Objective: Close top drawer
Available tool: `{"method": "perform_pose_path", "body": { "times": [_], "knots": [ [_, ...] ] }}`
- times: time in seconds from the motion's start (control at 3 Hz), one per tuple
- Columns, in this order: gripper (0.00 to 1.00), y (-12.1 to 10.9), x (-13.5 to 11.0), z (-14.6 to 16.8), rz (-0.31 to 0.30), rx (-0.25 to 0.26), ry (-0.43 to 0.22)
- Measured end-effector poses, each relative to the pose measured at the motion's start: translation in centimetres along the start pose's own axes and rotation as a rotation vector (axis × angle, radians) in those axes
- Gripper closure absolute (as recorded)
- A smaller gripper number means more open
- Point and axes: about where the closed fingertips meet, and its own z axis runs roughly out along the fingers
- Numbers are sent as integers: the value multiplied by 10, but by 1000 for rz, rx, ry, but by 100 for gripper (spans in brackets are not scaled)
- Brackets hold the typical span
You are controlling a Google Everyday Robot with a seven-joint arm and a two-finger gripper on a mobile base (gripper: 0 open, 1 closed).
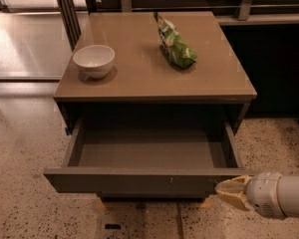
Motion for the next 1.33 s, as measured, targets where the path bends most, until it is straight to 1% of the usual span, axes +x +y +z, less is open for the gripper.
{"method": "perform_pose_path", "body": {
  "times": [0.33, 0.67, 1.0, 1.33],
  "knots": [
    [100, -17, 4, 17, -17, 52, 17],
    [100, -38, 1, 27, -51, 114, 42],
    [100, -68, -7, 35, -100, 193, 78],
    [100, -84, -14, 34, -121, 241, 88]
  ]
}}
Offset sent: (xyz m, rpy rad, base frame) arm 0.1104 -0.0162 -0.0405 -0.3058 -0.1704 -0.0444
